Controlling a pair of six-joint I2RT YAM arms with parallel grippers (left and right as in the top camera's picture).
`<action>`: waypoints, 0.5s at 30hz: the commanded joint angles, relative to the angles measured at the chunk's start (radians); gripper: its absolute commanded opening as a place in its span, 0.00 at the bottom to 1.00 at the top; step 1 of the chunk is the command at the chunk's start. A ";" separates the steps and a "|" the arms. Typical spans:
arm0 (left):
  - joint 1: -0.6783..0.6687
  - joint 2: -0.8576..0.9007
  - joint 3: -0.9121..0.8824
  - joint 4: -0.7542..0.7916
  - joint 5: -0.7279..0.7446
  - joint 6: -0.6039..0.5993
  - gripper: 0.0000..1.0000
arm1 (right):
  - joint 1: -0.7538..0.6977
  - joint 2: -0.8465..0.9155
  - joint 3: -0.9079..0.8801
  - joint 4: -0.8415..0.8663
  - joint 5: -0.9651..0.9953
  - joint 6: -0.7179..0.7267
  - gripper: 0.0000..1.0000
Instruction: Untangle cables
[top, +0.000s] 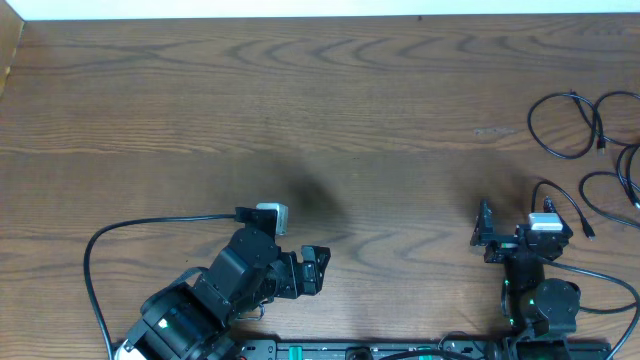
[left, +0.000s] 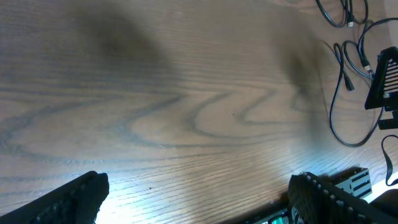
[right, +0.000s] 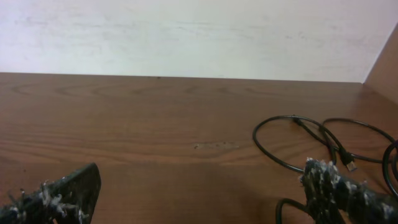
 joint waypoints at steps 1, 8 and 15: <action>0.000 -0.005 0.014 -0.001 0.002 -0.008 0.96 | 0.004 -0.009 -0.002 -0.005 -0.003 -0.012 0.99; 0.000 -0.005 0.014 -0.001 0.002 -0.008 0.96 | 0.004 -0.009 -0.002 -0.005 -0.003 -0.012 0.99; 0.000 -0.005 0.014 -0.027 0.002 -0.008 0.96 | 0.004 -0.009 -0.002 -0.005 -0.003 -0.012 0.99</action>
